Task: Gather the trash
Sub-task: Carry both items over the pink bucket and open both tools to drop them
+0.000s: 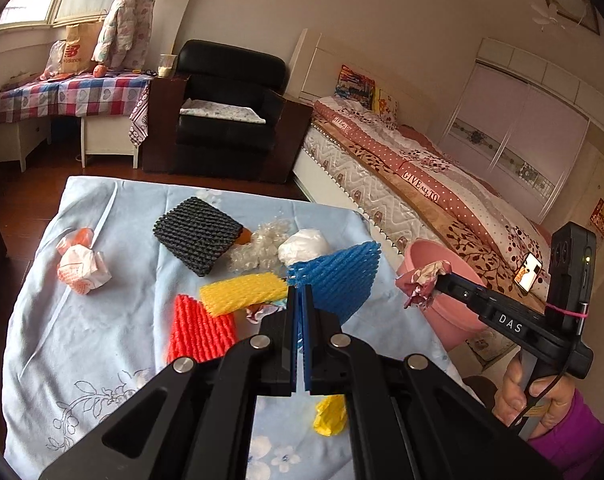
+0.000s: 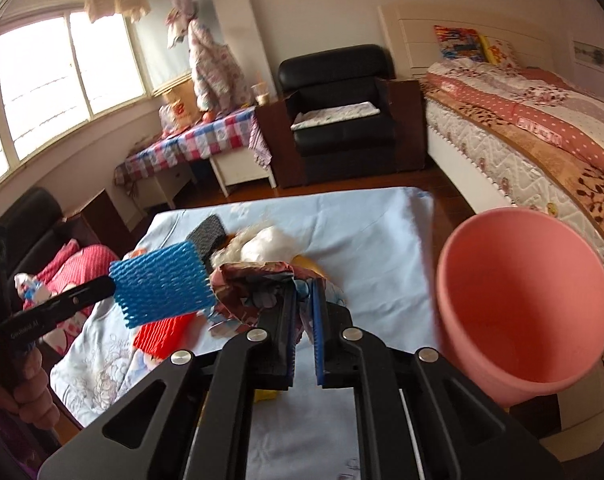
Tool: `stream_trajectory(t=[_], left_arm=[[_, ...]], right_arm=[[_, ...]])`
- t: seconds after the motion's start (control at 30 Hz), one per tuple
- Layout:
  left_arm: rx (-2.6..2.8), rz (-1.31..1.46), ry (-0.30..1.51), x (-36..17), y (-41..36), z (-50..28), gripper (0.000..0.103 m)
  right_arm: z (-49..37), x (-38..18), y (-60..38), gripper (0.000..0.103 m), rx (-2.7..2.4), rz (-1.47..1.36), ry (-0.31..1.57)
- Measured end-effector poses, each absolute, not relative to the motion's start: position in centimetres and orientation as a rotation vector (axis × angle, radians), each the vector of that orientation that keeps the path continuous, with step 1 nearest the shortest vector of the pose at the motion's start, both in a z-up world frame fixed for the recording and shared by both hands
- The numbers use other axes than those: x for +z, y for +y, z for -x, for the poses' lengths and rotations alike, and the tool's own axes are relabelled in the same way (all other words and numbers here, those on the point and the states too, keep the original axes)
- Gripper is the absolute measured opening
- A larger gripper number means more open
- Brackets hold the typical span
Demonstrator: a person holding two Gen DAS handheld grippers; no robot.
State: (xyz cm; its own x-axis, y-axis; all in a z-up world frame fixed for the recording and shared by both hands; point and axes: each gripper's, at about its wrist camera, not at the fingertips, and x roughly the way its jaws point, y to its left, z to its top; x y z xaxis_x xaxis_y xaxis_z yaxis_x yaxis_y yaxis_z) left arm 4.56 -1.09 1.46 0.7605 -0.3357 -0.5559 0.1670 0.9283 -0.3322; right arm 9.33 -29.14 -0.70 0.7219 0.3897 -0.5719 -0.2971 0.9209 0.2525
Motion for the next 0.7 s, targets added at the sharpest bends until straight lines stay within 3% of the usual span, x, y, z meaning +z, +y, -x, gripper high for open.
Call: stream_trajectory(t=[0.7], left_arm=[[-0.494, 0.075, 0.664, 2.3, -19.5, -10.3, 0.001]], right_arm=[[-9.2, -3.1, -45.1, 0.008, 0.066, -0.388, 0.631]])
